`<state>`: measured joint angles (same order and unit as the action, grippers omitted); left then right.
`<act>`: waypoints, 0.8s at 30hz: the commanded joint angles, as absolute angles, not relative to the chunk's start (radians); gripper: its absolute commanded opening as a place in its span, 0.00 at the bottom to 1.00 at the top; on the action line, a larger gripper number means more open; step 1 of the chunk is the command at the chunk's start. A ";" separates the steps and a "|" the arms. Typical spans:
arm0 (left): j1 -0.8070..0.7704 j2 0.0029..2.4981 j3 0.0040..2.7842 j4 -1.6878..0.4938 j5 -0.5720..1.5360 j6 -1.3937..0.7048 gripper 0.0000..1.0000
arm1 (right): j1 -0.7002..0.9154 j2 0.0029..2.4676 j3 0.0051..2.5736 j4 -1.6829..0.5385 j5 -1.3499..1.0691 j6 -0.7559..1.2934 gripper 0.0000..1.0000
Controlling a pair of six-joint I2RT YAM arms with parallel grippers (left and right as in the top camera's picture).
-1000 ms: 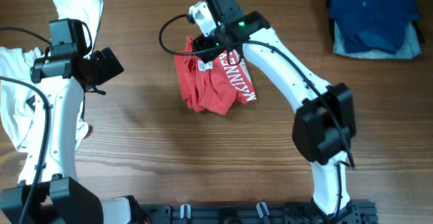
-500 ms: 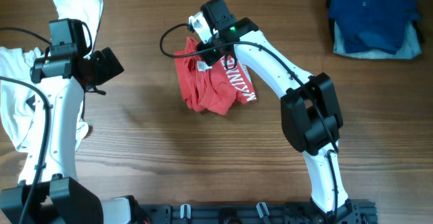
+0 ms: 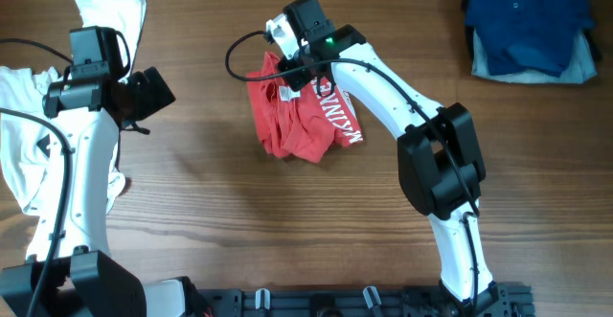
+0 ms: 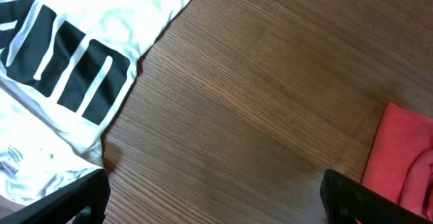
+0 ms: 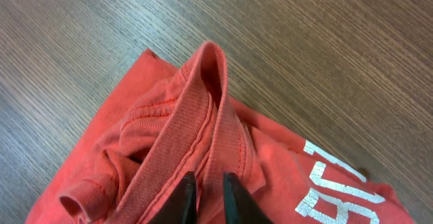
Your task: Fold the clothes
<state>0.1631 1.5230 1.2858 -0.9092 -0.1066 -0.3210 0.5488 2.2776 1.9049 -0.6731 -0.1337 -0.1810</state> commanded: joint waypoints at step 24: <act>0.167 1.521 1.276 -0.907 -0.101 -0.323 1.00 | 0.563 2.311 1.921 -0.657 -0.180 -0.157 0.04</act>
<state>0.1631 1.5230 1.2858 -0.9092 -0.1066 -0.3210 0.5491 2.3074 1.9049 -0.6575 -0.1375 -0.1692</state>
